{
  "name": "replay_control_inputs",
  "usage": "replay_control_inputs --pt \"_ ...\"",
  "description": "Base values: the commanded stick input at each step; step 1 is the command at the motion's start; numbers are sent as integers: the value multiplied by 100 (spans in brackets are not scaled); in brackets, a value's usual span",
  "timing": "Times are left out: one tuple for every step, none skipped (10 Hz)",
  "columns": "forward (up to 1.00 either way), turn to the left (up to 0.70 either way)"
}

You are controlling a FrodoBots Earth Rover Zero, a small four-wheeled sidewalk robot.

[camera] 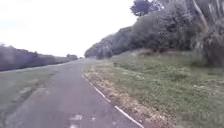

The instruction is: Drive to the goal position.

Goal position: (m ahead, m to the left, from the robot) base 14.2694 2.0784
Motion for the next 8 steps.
replay_control_inputs --pt "0 60" --pt "0 60" --pt "0 60" --pt "0 60" --pt "0 60" --pt "0 60" --pt "8 64" --pt "60 16"
